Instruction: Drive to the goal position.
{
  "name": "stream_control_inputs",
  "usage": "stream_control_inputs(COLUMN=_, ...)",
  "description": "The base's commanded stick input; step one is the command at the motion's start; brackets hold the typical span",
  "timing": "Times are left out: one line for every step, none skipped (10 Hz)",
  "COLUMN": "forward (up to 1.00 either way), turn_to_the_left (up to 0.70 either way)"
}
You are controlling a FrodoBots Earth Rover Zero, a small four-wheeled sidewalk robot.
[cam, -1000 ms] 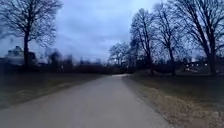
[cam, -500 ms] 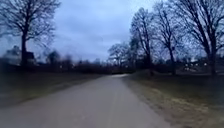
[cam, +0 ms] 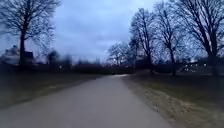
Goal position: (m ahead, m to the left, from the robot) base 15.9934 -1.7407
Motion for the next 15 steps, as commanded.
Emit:
stream_control_inputs(forward=0.70, turn_to_the_left=0.00)
stream_control_inputs(forward=0.70, turn_to_the_left=0.00)
stream_control_inputs(forward=0.70, turn_to_the_left=0.00)
stream_control_inputs(forward=0.70, turn_to_the_left=0.00)
stream_control_inputs(forward=0.70, turn_to_the_left=0.00)
stream_control_inputs(forward=0.70, turn_to_the_left=0.00)
stream_control_inputs(forward=0.70, turn_to_the_left=0.00)
stream_control_inputs(forward=0.70, turn_to_the_left=0.00)
stream_control_inputs(forward=0.70, turn_to_the_left=0.00)
stream_control_inputs(forward=0.70, turn_to_the_left=0.00)
stream_control_inputs(forward=0.70, turn_to_the_left=0.00)
stream_control_inputs(forward=0.70, turn_to_the_left=0.00)
stream_control_inputs(forward=0.70, turn_to_the_left=0.00)
stream_control_inputs(forward=0.70, turn_to_the_left=0.00)
stream_control_inputs(forward=0.70, turn_to_the_left=0.00)
